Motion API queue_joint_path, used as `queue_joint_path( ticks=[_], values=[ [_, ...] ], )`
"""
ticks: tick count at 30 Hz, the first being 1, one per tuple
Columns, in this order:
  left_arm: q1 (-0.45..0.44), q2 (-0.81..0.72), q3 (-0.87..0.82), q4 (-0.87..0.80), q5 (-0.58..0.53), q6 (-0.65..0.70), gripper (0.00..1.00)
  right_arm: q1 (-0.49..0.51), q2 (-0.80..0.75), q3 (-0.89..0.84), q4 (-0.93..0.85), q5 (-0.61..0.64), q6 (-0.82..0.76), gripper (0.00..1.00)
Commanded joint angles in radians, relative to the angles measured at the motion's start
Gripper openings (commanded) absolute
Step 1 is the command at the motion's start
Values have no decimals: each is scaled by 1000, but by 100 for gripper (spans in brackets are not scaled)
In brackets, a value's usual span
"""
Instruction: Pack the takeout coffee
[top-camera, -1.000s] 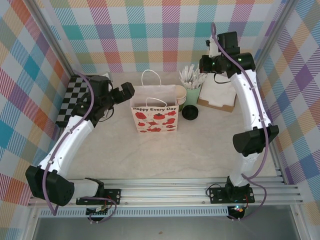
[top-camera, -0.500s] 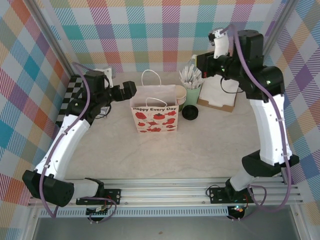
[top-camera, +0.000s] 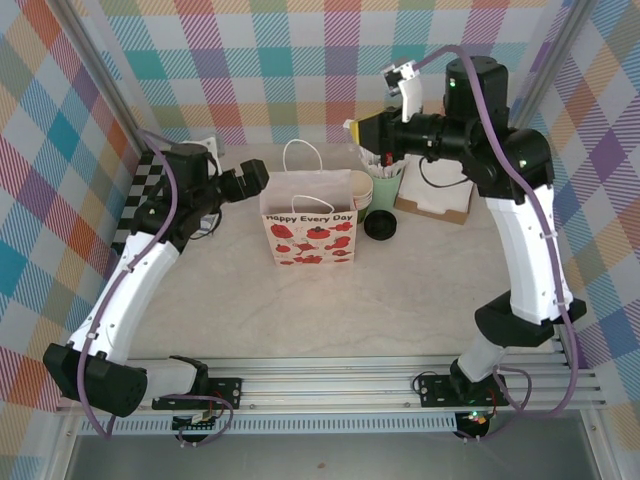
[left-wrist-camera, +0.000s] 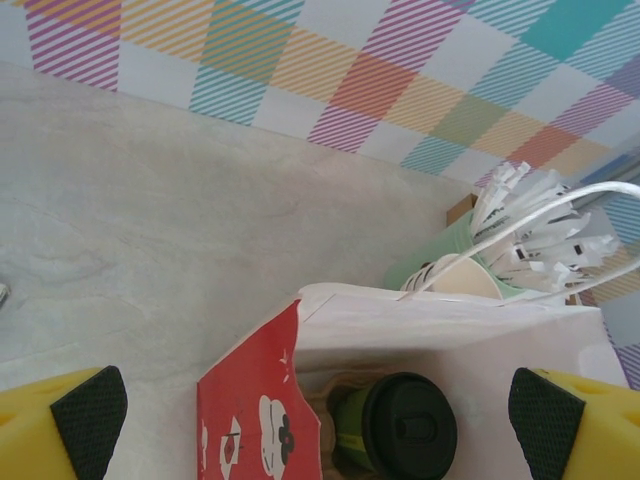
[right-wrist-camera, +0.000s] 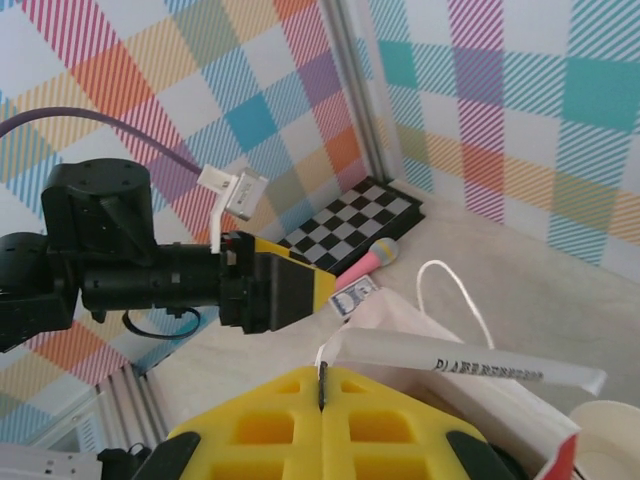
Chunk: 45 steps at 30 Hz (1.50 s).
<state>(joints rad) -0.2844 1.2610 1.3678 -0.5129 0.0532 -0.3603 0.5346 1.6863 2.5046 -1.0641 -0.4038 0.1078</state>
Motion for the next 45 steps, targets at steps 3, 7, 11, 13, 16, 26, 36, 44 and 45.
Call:
queue_joint_path(
  ticks=[3,7,11,13,16,26,36,44,45],
  values=[
    [8,-9,-15,27,-45,-40,100,43,55,31,42,-117,45,0],
    [8,-16,-13,12,-82,-49,100,97,97,46,26,-122,54,0],
    [8,-25,-13,17,-106,-52,100,134,116,49,4,-115,49,0],
    [8,-27,-15,20,-101,-53,100,139,113,49,4,-118,46,0],
    [8,-25,-19,24,-88,-57,100,140,108,48,7,-119,40,0],
    [8,-13,-30,28,-66,-72,100,153,237,33,24,-76,94,0],
    [8,9,-29,28,-55,-69,100,150,334,69,-13,-155,105,0],
    [8,23,-27,27,-40,-62,100,141,343,-53,-92,22,1,0],
    [8,23,-27,27,-39,-62,100,140,343,-53,-96,15,-4,0]
  ],
)
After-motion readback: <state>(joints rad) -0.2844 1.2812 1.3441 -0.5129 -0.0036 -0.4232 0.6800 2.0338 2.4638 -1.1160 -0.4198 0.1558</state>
